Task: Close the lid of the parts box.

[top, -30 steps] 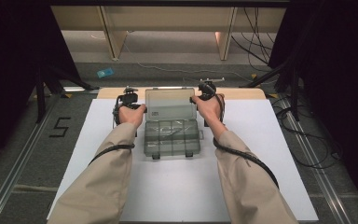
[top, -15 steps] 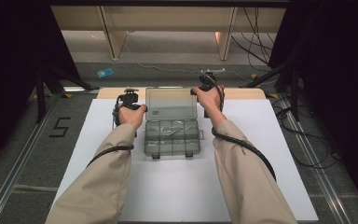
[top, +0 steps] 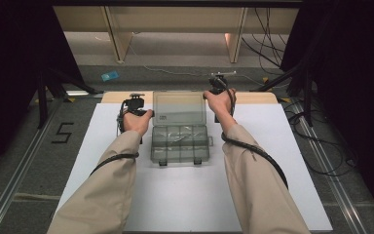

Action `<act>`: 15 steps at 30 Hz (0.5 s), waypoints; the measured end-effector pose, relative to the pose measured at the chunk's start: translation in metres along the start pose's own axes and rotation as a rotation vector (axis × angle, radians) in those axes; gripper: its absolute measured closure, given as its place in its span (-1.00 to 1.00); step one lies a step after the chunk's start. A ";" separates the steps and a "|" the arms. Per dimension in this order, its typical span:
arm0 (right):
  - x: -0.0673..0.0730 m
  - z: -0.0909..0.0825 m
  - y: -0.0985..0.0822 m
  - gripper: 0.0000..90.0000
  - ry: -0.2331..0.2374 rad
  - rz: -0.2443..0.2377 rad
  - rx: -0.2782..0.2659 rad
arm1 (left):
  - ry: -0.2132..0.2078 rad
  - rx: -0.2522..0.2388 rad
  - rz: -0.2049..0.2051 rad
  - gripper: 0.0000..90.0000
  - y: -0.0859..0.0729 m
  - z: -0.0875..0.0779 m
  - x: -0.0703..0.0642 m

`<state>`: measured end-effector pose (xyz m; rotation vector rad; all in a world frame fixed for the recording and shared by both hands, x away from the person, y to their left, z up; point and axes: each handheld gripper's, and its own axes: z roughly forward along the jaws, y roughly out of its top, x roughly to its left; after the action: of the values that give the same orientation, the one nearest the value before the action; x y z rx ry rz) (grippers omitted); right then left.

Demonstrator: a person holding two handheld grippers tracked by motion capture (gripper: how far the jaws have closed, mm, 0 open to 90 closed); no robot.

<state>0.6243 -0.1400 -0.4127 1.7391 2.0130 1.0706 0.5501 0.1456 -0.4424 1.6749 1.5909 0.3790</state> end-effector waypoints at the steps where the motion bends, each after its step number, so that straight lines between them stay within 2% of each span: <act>1: 0.000 0.000 0.000 0.96 -0.003 -0.004 0.005 | -0.003 0.006 0.021 0.97 0.000 0.000 0.001; 4: 0.002 0.000 -0.002 0.97 -0.014 -0.006 0.001 | -0.007 0.001 0.020 0.96 -0.001 0.000 0.002; 5: 0.002 0.000 -0.002 0.97 -0.016 -0.006 0.000 | -0.012 -0.012 0.008 0.96 -0.001 0.001 0.002; 8: 0.003 -0.001 -0.004 0.98 -0.022 -0.008 -0.009 | -0.014 0.015 0.033 0.95 -0.003 0.001 0.005; 9: 0.002 -0.001 -0.004 0.98 -0.029 -0.029 -0.018 | -0.017 -0.007 0.008 0.95 -0.003 0.003 0.004; 10: 0.004 -0.001 -0.005 0.98 -0.030 -0.012 -0.015 | -0.020 -0.004 0.019 0.94 -0.004 0.003 0.005; 11: 0.004 -0.002 -0.005 0.98 -0.035 -0.026 -0.021 | -0.021 -0.005 0.016 0.94 -0.004 0.003 0.005; 13: 0.007 -0.004 -0.006 0.98 -0.042 -0.018 -0.025 | -0.025 -0.005 0.019 0.93 -0.004 0.003 0.006; 14: 0.007 -0.004 -0.007 0.99 -0.043 -0.016 -0.030 | -0.029 -0.014 0.007 0.92 -0.003 0.004 0.005; 15: 0.008 -0.005 -0.007 0.99 -0.044 -0.015 -0.039 | -0.031 -0.002 0.017 0.91 -0.003 0.002 0.005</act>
<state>0.6141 -0.1347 -0.4124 1.7111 1.9625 1.0505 0.5504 0.1495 -0.4474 1.6854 1.5541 0.3614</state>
